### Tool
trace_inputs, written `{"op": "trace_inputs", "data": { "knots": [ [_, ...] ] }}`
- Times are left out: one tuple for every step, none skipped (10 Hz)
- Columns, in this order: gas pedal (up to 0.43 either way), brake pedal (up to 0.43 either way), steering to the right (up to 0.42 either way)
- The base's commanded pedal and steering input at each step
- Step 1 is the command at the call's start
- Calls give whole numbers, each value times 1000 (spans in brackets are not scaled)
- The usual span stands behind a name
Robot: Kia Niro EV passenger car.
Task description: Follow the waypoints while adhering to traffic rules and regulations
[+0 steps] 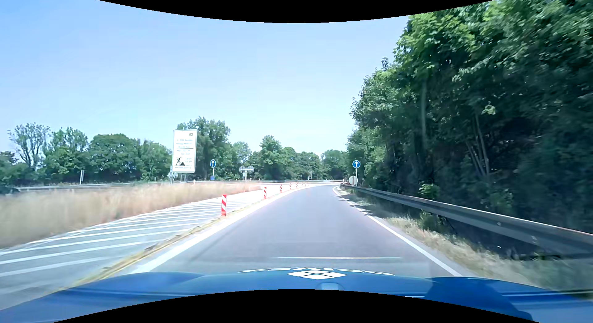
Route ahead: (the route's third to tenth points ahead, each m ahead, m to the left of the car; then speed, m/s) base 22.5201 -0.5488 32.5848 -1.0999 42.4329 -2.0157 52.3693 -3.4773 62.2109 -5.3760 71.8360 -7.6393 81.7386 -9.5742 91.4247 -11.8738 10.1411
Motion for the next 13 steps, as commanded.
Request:
{"op": "trace_inputs", "data": {
  "knots": [
    [47, 0, 3],
    [47, 0, 3],
    [47, 0, 3],
    [47, 0, 3],
    [47, 0, 4],
    [47, 0, 3],
    [39, 0, 4],
    [39, 0, 4],
    [39, 0, 5],
    [39, 0, 5],
    [39, 0, 6],
    [39, 0, 6],
    [39, 0, 7]
  ]
}}
